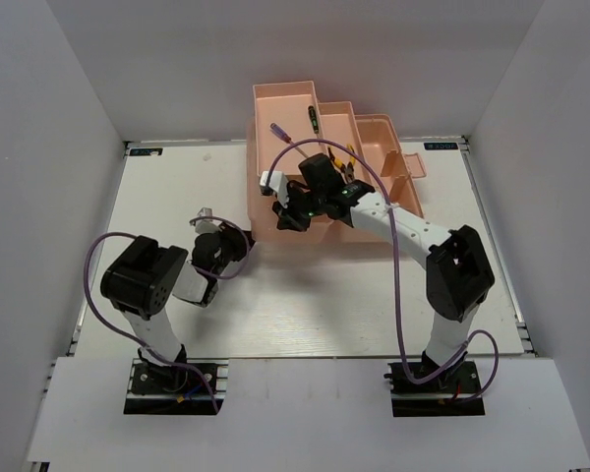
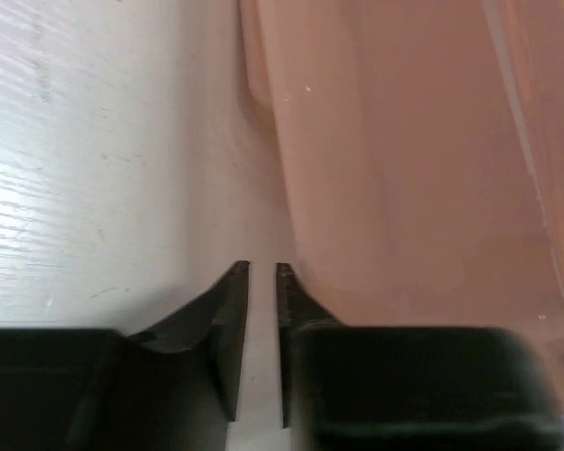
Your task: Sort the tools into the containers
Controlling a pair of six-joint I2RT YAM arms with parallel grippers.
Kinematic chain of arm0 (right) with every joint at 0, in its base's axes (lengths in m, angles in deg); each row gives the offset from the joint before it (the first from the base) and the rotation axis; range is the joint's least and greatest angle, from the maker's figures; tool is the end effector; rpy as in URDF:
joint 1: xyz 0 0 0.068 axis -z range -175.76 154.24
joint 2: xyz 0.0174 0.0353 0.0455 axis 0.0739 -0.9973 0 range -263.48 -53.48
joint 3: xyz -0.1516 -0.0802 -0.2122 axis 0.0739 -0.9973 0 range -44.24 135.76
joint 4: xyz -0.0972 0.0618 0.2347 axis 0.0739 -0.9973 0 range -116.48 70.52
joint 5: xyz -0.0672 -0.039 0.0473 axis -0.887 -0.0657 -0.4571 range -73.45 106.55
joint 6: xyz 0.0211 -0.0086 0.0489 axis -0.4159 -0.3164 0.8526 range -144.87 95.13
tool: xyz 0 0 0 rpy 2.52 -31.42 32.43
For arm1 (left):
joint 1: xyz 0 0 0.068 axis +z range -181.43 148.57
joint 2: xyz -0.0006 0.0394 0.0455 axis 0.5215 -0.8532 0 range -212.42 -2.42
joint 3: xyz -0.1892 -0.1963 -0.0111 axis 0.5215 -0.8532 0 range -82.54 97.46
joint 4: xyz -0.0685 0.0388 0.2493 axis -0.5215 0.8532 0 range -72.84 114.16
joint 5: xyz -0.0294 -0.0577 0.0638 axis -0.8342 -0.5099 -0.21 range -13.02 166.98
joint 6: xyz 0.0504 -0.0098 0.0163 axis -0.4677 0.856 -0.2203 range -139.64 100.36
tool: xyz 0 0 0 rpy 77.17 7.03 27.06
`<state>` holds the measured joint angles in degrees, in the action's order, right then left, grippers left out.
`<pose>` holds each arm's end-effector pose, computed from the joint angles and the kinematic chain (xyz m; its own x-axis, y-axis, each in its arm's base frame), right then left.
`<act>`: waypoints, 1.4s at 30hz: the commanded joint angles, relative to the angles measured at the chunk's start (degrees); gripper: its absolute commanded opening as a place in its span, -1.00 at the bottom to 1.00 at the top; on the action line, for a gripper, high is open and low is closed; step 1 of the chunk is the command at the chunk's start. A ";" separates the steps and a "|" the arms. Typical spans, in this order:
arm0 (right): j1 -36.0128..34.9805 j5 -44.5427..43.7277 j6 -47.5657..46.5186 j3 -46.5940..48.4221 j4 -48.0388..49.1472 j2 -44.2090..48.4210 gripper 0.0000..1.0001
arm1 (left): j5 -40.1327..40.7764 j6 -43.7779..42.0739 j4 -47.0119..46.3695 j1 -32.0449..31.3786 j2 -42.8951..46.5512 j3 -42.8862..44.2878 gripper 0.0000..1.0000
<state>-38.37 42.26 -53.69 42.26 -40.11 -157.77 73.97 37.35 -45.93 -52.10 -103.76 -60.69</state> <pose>0.2985 0.2957 0.2857 0.0139 -0.5773 -0.8164 -0.9741 0.1765 -0.1414 0.2620 -0.1008 0.1116 -0.4790 -0.7143 -0.5102 -0.0039 0.5829 -0.8125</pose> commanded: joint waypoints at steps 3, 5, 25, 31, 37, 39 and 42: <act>-0.54 8.91 5.97 -0.45 4.19 6.73 -1.00 | -5.16 2.41 -11.59 2.12 -2.71 2.05 -0.29; -0.63 9.35 5.88 -0.81 4.19 6.99 -1.00 | -9.37 3.82 -15.55 2.74 -5.01 2.68 -0.19; -0.90 11.02 0.96 -6.78 1.20 10.07 0.21 | -24.68 11.39 -31.05 5.72 -17.23 12.25 -0.07; -0.89 11.20 -0.80 -9.59 -0.82 12.62 0.64 | -25.21 10.86 -28.59 6.77 -16.18 12.26 -0.07; -0.90 12.86 -1.24 -10.39 -3.89 15.78 0.45 | -25.73 10.33 -26.73 6.78 -15.64 12.78 -0.07; -0.98 13.05 -0.45 -10.30 -4.60 16.49 0.22 | -25.73 10.33 -26.21 6.78 -15.64 13.30 -0.07; -0.90 14.01 1.30 -10.82 -5.31 17.63 -0.52 | -25.73 9.80 -24.90 7.31 -15.12 13.31 -0.07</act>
<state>-39.05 53.82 -54.17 31.79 -43.84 -142.47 49.78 47.39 -56.90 -45.15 -123.47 -49.24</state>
